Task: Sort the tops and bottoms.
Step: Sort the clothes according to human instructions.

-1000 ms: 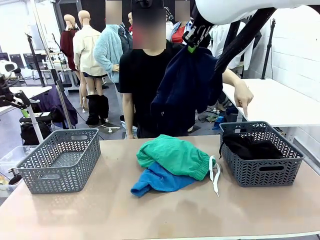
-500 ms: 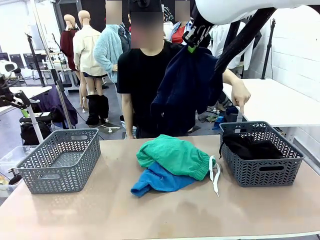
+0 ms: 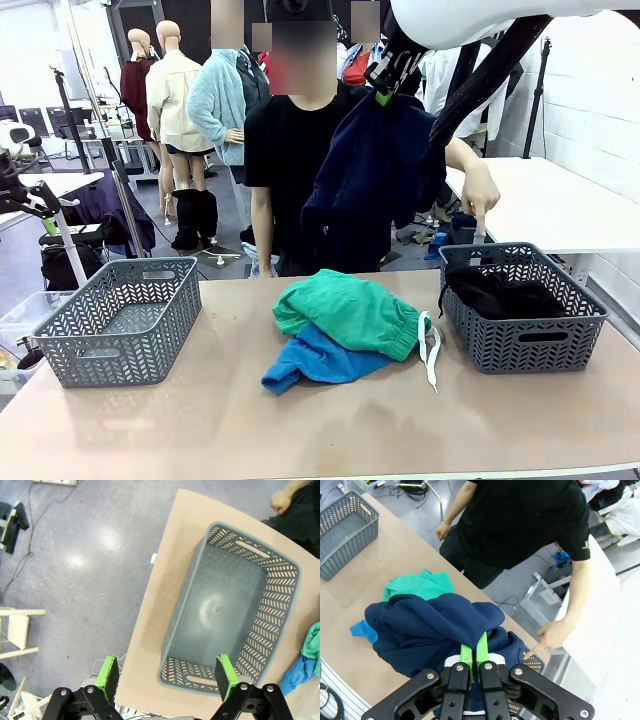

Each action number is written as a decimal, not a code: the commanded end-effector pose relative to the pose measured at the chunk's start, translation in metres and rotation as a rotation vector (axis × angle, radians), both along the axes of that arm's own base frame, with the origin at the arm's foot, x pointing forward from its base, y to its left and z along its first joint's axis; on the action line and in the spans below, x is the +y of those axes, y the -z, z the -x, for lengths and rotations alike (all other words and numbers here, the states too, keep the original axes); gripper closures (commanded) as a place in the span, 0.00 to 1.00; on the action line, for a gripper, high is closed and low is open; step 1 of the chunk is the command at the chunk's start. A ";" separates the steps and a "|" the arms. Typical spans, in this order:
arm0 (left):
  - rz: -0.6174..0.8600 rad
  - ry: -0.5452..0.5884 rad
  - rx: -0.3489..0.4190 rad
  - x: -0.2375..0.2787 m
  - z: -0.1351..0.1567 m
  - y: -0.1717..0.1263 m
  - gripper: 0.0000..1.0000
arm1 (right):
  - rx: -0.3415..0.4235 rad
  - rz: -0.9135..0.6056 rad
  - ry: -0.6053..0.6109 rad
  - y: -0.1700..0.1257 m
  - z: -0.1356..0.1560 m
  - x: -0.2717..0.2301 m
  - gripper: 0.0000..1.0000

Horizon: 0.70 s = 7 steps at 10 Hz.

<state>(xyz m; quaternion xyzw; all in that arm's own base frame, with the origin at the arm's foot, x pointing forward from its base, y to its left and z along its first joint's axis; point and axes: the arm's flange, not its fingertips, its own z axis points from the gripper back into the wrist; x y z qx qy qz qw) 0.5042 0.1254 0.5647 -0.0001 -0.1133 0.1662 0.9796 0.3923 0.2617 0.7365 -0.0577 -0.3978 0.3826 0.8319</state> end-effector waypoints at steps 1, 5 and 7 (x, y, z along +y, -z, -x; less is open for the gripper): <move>-0.019 -0.021 0.007 -0.001 0.002 0.000 0.00 | 0.000 0.000 0.000 0.000 0.000 0.000 1.00; -0.019 -0.021 0.007 -0.001 0.002 0.000 0.00 | -0.097 -0.046 0.287 -0.021 0.001 -0.109 1.00; -0.019 -0.021 0.007 -0.001 0.002 0.000 0.00 | -0.104 -0.052 0.431 -0.007 0.002 -0.169 1.00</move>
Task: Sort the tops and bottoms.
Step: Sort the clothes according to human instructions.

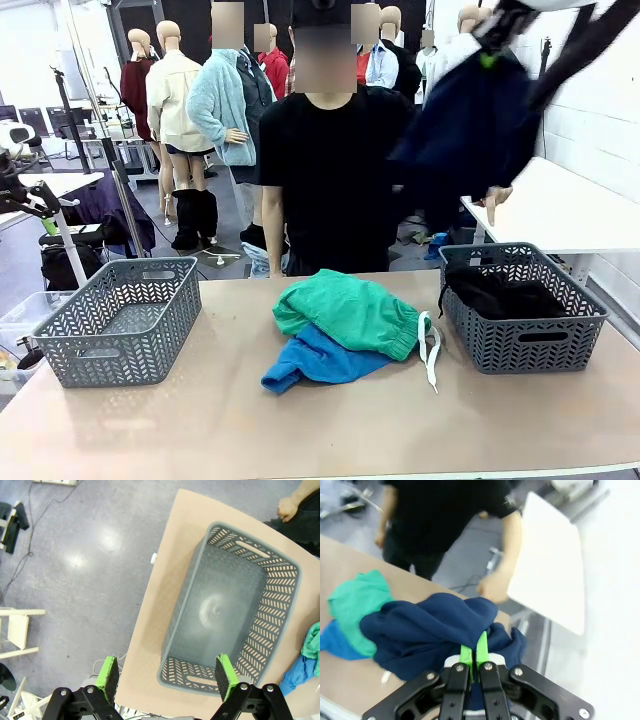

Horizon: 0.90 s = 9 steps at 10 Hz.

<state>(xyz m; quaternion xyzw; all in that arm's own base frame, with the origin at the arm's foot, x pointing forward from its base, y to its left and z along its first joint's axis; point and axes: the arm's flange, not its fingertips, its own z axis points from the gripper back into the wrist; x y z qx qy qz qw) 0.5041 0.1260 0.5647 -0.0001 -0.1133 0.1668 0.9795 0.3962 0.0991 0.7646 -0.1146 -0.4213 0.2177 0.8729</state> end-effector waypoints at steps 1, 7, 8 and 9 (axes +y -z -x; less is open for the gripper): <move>-0.019 -0.020 0.007 -0.001 0.002 0.000 0.00 | -0.027 0.003 0.097 0.035 -0.001 -0.031 1.00; -0.019 -0.020 0.007 -0.001 0.002 0.000 0.00 | 0.060 -0.040 0.182 0.123 -0.063 -0.076 1.00; -0.019 -0.020 0.007 -0.001 0.002 0.000 0.00 | 0.132 0.033 0.236 0.147 -0.076 -0.073 1.00; -0.019 -0.020 0.007 -0.001 0.002 0.000 0.00 | 0.145 0.037 0.263 0.157 -0.082 -0.071 1.00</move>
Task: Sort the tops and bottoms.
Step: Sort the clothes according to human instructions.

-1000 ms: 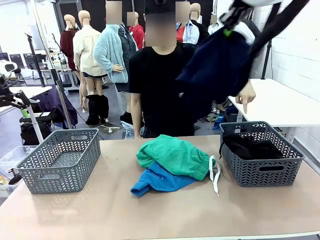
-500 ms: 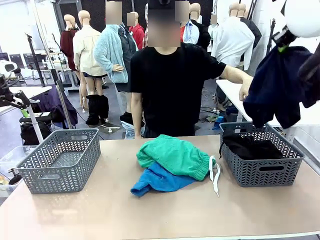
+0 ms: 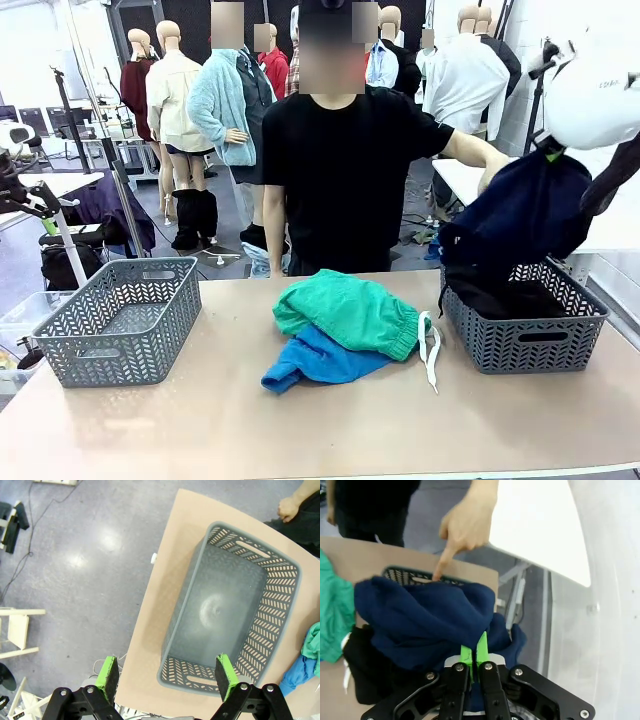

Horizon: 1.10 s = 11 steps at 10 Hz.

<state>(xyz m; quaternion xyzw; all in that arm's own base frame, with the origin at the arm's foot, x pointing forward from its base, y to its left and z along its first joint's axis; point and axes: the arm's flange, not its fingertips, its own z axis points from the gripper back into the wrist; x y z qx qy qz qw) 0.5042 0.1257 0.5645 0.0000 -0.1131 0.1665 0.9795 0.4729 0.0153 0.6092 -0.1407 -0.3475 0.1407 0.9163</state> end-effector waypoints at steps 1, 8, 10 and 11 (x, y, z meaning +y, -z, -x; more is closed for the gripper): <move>-0.019 -0.020 0.006 -0.001 0.002 0.000 0.00 | 0.042 -0.006 0.051 0.015 -0.009 0.015 1.00; -0.019 -0.020 0.006 -0.001 0.002 0.000 0.00 | 0.302 -0.127 0.001 0.140 -0.018 0.037 1.00; -0.019 -0.020 0.006 -0.001 0.002 0.000 0.00 | 0.286 -0.136 0.011 0.131 -0.014 0.036 0.76; -0.019 -0.020 0.006 -0.001 0.002 0.000 0.00 | 0.283 -0.132 0.014 0.125 -0.013 0.037 0.57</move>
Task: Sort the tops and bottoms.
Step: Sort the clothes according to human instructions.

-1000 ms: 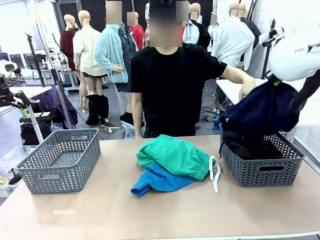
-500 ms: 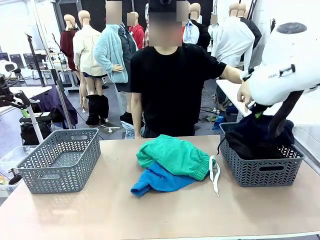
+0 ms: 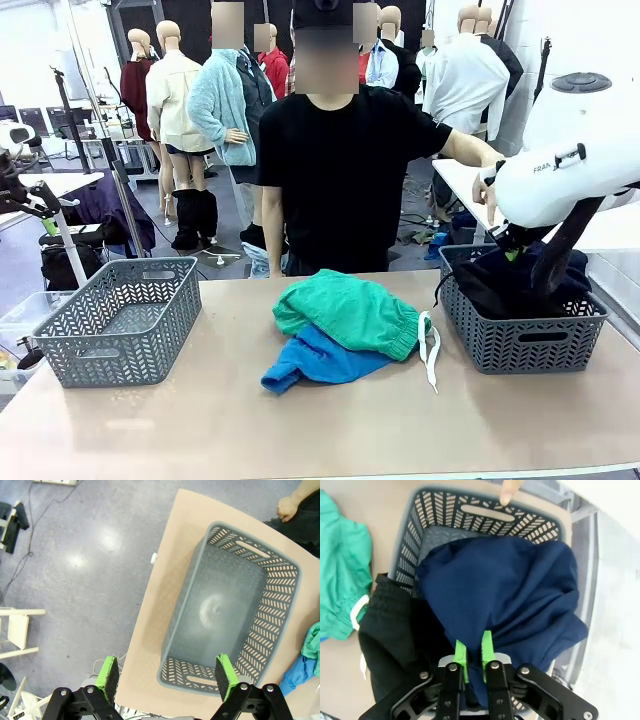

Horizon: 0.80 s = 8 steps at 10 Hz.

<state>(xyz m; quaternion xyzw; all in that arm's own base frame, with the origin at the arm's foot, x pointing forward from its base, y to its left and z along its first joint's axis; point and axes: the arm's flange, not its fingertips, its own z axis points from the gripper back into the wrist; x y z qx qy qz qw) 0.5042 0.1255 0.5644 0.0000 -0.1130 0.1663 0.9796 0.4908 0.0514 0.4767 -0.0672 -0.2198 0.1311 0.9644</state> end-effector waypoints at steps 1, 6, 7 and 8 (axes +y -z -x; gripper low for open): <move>-0.019 -0.021 0.006 -0.001 0.002 0.000 0.00 | -0.021 -0.008 0.011 -0.015 0.006 0.001 0.38; -0.019 -0.021 0.006 -0.001 0.002 0.000 0.00 | -0.125 -0.003 0.009 -0.065 0.027 -0.004 0.00; -0.019 -0.021 0.006 -0.001 0.002 0.000 0.00 | -0.169 0.021 0.019 -0.086 0.036 -0.005 0.00; -0.019 -0.021 0.006 -0.001 0.002 0.000 0.00 | -0.233 0.012 0.025 -0.111 0.044 -0.004 0.00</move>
